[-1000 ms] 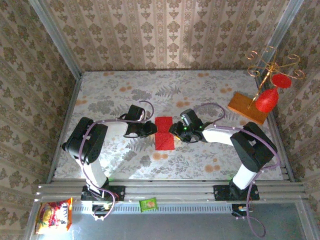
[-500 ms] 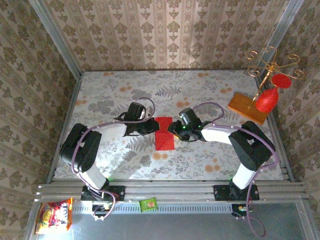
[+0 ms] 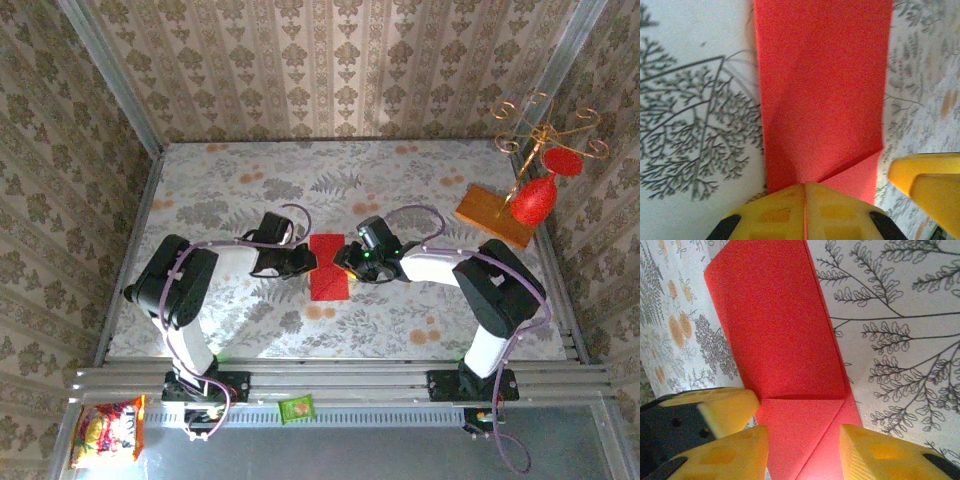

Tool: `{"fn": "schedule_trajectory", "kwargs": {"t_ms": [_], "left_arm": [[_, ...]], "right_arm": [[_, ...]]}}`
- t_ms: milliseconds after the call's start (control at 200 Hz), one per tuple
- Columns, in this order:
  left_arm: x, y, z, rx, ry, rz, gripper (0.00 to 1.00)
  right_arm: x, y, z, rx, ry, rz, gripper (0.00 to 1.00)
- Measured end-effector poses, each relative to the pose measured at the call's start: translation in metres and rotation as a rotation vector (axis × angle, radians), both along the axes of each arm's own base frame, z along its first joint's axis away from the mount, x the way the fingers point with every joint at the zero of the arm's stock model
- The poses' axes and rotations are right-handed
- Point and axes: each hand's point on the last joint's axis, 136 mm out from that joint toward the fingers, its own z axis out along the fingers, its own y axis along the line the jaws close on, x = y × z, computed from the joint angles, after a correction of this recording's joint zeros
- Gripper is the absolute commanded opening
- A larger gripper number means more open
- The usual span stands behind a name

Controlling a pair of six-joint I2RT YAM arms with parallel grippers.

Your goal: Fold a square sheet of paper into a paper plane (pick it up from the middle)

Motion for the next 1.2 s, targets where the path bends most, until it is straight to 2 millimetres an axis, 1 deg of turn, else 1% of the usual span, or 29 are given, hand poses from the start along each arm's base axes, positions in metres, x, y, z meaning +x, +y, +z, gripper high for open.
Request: {"fn": "schedule_trajectory", "kwargs": {"t_ms": [145,440,635,900,1010,1115,1200], "left_arm": [[0.001,-0.001,-0.001,-0.023,0.011,0.024,0.09],[0.002,0.0,-0.002,-0.038,0.029,0.057,0.09],[0.002,0.0,-0.002,-0.039,0.032,0.06,0.09],[0.002,0.0,-0.002,-0.04,0.033,0.062,0.09],[0.002,0.0,-0.002,-0.04,0.032,0.062,0.09],[0.002,0.0,-0.002,-0.04,0.032,0.062,0.09],[0.002,0.0,-0.002,-0.04,0.032,0.063,0.09]], "right_arm": [[0.003,0.005,0.002,0.012,-0.004,0.009,0.37],[0.002,0.006,-0.003,0.006,0.005,0.012,0.38],[0.002,0.006,-0.004,0.003,0.007,0.012,0.37],[-0.001,0.005,-0.012,-0.012,0.03,0.012,0.37],[-0.002,0.004,-0.014,-0.017,0.038,0.013,0.35],[-0.001,0.007,-0.015,-0.003,0.037,0.022,0.33],[0.0,0.015,-0.014,0.023,0.029,0.042,0.31]]}}
